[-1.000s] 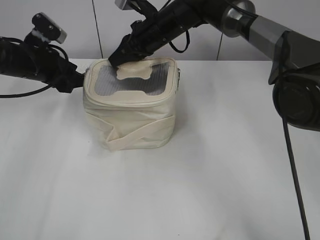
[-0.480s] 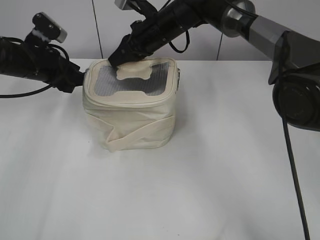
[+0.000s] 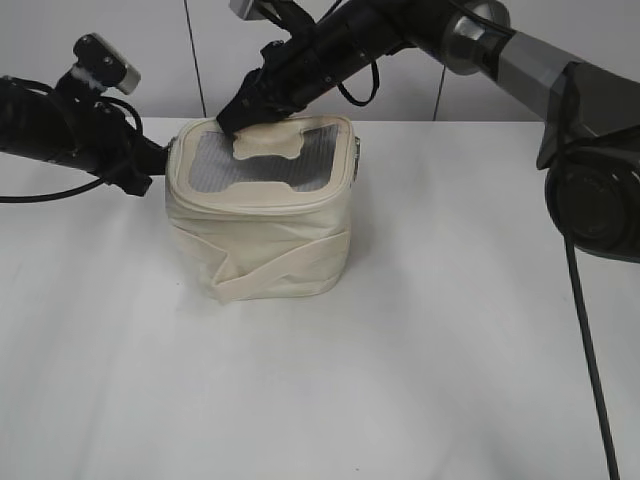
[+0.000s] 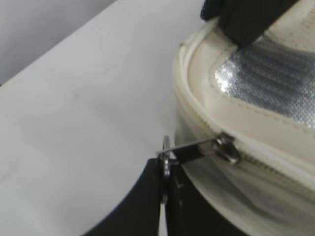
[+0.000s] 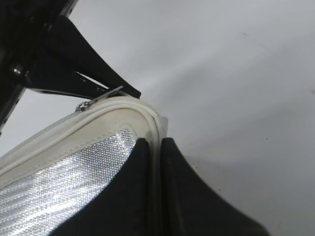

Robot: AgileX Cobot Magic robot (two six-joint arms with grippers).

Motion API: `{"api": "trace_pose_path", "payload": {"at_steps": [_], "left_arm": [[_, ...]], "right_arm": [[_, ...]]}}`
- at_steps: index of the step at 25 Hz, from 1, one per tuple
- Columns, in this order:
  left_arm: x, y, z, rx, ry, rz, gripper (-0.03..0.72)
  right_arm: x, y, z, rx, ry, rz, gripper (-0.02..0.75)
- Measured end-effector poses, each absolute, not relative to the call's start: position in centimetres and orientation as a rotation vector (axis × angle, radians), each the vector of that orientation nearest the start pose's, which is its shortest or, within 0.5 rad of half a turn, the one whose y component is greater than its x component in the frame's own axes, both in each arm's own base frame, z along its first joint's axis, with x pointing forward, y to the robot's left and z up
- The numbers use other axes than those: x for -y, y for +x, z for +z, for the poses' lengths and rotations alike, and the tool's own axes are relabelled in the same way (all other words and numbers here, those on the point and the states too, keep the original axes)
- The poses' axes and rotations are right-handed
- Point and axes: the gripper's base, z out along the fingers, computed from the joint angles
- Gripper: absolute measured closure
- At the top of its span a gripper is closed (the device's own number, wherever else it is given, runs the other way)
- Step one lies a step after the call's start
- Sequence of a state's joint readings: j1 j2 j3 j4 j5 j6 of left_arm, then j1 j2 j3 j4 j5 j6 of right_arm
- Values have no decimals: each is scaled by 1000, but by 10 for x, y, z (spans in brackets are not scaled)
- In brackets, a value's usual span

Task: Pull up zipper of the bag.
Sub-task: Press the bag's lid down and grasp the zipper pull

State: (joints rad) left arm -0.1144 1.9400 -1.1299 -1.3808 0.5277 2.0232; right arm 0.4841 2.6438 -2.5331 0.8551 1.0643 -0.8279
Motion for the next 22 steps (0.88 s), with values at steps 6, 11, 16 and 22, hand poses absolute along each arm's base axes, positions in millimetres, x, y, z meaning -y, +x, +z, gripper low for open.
{"api": "trace_pose_path", "payload": {"at_steps": [6, 11, 16, 22], "left_arm": [[85, 377, 176, -2105, 1092, -325, 692], [79, 353, 187, -2127, 1103, -265, 692], [77, 322, 190, -2164, 1016, -299, 692], [87, 285, 196, -2155, 1017, -314, 692]], "right_arm": [[-314, 468, 187, -2062, -1200, 962, 694], [-314, 468, 187, -2078, -1181, 971, 694], [-315, 467, 187, -2086, -1171, 984, 694], [-317, 465, 187, -2103, -1157, 1012, 696]]}}
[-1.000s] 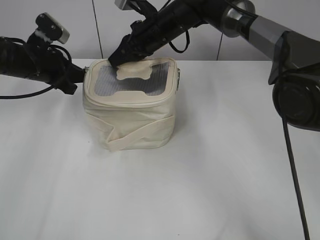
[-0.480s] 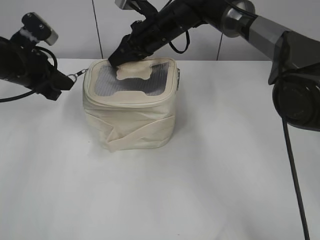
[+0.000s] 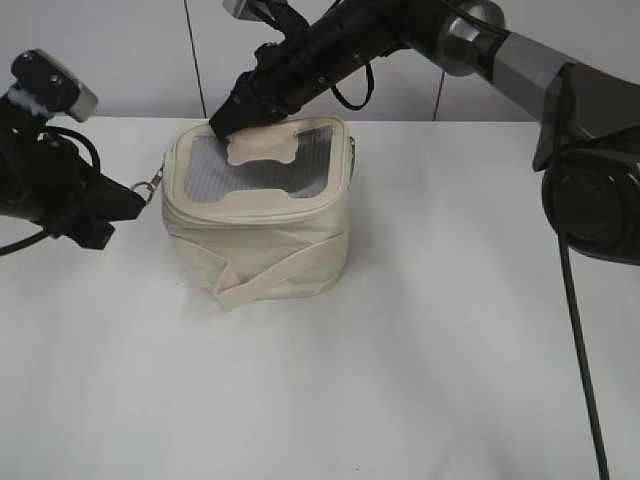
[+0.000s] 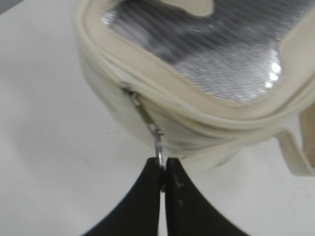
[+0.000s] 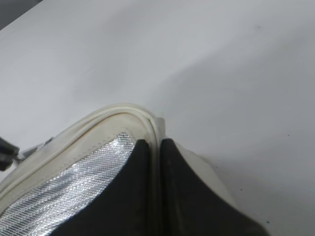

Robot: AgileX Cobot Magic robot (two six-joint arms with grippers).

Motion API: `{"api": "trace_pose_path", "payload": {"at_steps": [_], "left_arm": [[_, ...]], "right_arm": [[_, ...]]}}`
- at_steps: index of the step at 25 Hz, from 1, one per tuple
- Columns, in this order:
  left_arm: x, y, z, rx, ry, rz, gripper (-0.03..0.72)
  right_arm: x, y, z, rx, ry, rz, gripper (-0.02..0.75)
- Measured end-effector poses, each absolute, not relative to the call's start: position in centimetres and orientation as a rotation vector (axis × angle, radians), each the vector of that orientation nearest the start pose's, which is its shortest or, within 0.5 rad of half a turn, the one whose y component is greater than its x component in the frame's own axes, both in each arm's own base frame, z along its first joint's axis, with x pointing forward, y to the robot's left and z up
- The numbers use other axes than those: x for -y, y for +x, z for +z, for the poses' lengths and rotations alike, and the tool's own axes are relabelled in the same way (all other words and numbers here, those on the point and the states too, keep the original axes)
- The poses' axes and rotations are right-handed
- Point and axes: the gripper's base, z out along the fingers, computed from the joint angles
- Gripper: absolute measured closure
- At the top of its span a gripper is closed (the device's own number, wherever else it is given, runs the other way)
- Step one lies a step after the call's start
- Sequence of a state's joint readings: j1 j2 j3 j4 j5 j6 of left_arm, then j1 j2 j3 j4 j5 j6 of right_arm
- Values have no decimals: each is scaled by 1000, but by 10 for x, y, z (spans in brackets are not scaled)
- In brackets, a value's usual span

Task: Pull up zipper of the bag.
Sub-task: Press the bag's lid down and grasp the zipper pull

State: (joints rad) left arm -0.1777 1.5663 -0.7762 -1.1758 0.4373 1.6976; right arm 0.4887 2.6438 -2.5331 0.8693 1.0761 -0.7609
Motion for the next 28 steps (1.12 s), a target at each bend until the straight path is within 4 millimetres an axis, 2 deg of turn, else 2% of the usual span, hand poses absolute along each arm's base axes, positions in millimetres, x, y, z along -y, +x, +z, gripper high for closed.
{"api": "trace_pose_path", "payload": {"at_steps": [5, 10, 12, 17, 21, 26, 28], "left_arm": [[110, 256, 194, -2120, 1128, -352, 692], [127, 235, 190, -2109, 1193, -388, 692], [144, 223, 189, -2081, 1259, -454, 692], [181, 210, 187, -2072, 1198, -415, 689], [203, 208, 182, -2085, 1185, -429, 688], [210, 207, 181, -2100, 1164, -448, 686], [210, 207, 181, -2101, 1168, -463, 666]], "right_arm": [[-316, 466, 187, -2126, -1128, 1014, 696], [-316, 467, 187, -2149, -1100, 1021, 696], [-316, 467, 187, -2154, -1091, 1024, 696], [-316, 466, 187, -2158, -1094, 1028, 696], [-316, 465, 187, -2162, -1103, 1036, 696], [-316, 465, 187, -2181, -1082, 1050, 692], [-314, 466, 188, -2190, -1066, 1055, 622]]}}
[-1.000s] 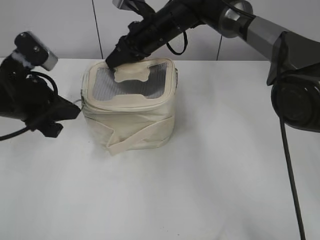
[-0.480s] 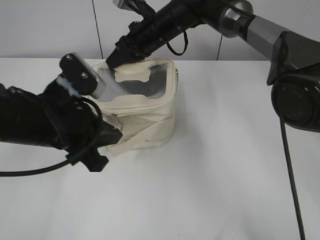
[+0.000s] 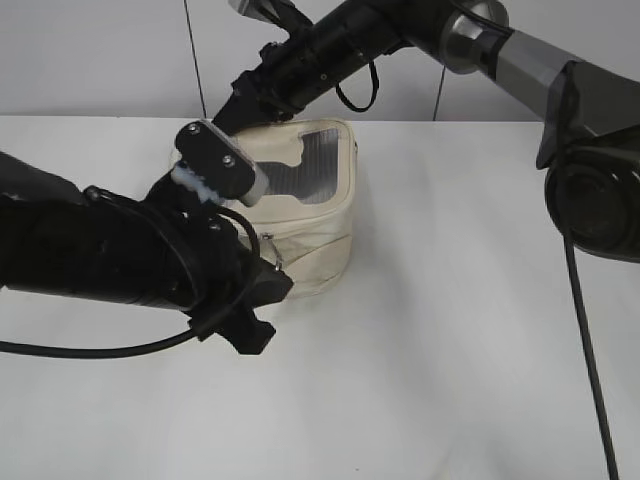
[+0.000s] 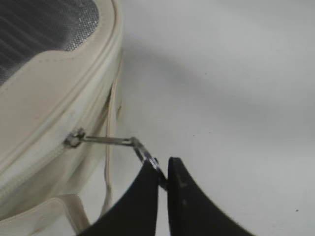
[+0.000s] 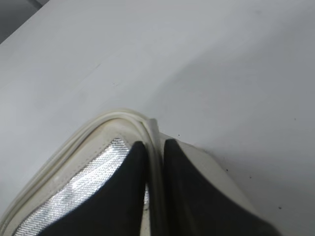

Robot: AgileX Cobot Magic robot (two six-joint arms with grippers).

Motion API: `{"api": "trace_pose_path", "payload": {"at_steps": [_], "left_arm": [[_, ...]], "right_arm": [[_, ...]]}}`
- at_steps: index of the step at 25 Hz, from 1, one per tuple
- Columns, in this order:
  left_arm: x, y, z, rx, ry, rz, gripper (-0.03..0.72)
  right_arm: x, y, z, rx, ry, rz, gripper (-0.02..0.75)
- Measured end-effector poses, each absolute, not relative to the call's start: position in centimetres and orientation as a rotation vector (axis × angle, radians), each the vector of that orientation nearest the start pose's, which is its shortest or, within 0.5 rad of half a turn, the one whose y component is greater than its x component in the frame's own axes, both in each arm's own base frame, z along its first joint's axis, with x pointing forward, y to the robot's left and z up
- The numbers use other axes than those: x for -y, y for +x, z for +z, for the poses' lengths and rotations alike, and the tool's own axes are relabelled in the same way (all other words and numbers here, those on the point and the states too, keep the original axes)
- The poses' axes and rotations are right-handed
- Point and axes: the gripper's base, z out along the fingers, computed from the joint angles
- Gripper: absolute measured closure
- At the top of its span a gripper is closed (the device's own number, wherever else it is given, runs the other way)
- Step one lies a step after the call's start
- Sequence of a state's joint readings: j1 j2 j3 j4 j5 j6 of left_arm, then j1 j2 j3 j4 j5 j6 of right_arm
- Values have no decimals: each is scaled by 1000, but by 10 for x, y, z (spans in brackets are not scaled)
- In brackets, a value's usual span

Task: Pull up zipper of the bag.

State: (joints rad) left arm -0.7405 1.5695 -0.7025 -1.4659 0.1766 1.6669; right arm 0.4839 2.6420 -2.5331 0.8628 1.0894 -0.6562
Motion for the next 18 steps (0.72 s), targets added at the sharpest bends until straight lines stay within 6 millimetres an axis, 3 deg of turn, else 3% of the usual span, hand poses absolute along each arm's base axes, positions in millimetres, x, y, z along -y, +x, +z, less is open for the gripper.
{"api": "trace_pose_path", "payload": {"at_steps": [3, 4, 6, 8, 12, 15, 18], "left_arm": [[215, 199, 181, -2119, 1189, -610, 559], [215, 195, 182, -2129, 1211, -675, 483], [210, 194, 187, -2177, 1174, -764, 362], [196, 200, 196, -2219, 1086, -790, 288], [159, 221, 221, -2226, 925, -774, 254], [138, 251, 243, -2186, 844, -721, 258], [138, 291, 266, -2115, 860, -688, 262]], "right_arm": [[-306, 471, 193, -2199, -1034, 1038, 402], [-299, 474, 195, -2216, -1008, 1024, 316], [-281, 482, 204, -2245, -948, 1005, 254], [-259, 489, 215, -2278, -904, 986, 249], [-209, 504, 229, -2350, -767, 988, 299], [-172, 515, 232, -2384, -625, 992, 333], [-144, 515, 232, -2418, -555, 1004, 358]]}}
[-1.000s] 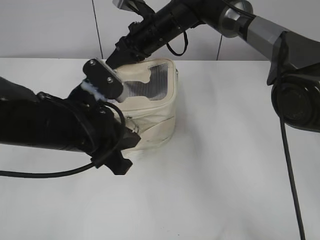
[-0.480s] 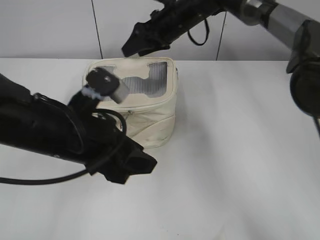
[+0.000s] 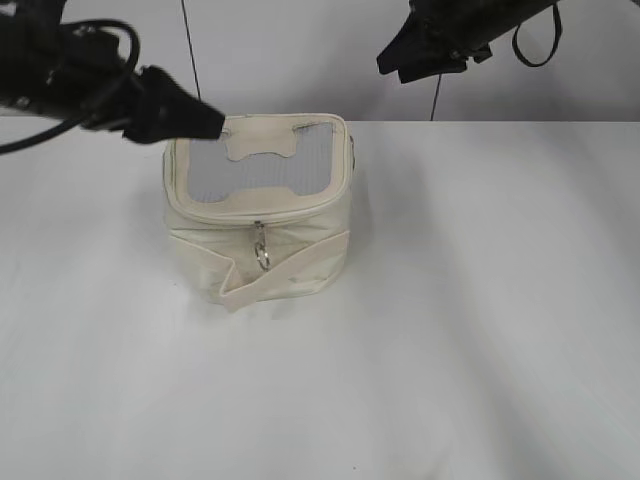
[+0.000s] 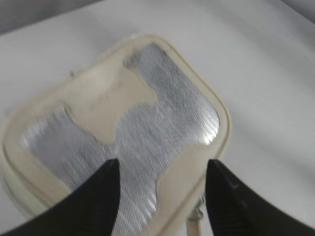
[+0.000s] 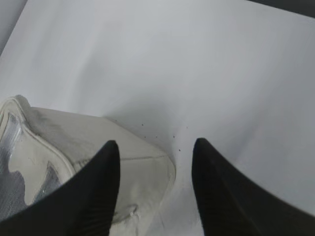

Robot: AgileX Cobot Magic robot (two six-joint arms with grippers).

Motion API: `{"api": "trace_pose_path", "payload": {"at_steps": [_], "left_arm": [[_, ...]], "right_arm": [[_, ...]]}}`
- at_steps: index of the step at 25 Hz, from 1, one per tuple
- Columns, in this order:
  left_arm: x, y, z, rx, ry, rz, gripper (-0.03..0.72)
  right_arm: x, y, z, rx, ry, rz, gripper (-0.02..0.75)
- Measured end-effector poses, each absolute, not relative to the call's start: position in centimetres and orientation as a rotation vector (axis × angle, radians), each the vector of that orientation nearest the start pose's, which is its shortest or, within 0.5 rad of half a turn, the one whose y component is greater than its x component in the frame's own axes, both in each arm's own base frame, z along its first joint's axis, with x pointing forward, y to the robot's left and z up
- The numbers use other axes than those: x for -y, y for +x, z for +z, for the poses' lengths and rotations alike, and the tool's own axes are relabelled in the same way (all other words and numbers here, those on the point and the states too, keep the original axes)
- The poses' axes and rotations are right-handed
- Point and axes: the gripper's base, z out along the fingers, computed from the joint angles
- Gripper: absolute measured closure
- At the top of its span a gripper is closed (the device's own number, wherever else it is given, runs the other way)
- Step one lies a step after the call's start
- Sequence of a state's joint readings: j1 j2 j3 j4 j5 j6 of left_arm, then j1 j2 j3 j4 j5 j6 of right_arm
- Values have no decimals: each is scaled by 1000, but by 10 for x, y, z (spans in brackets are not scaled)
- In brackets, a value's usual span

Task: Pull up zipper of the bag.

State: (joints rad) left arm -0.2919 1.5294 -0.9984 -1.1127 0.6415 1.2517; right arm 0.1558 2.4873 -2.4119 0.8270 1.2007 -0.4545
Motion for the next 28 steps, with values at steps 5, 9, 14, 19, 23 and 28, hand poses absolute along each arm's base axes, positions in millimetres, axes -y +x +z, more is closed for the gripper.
{"api": "trace_pose_path", "payload": {"at_steps": [5, 9, 14, 19, 23, 28], "left_arm": [[166, 359, 268, -2093, 997, -788, 262], [183, 405, 266, -2060, 1160, -816, 262], [190, 433, 265, -2059, 1281, -787, 262], [191, 440, 242, -2118, 1342, -805, 262], [191, 442, 224, -2176, 1375, -814, 262], [187, 444, 220, -2210, 1381, -752, 502]], "right_arm": [[-133, 475, 225, -2472, -582, 1075, 382], [-118, 422, 204, -2399, -506, 1030, 390], [-113, 378, 188, -2232, -518, 991, 298], [-111, 372, 179, -2206, -516, 960, 156], [-110, 373, 178, -2193, -541, 925, 150], [-110, 375, 176, -2183, -562, 872, 150]]}}
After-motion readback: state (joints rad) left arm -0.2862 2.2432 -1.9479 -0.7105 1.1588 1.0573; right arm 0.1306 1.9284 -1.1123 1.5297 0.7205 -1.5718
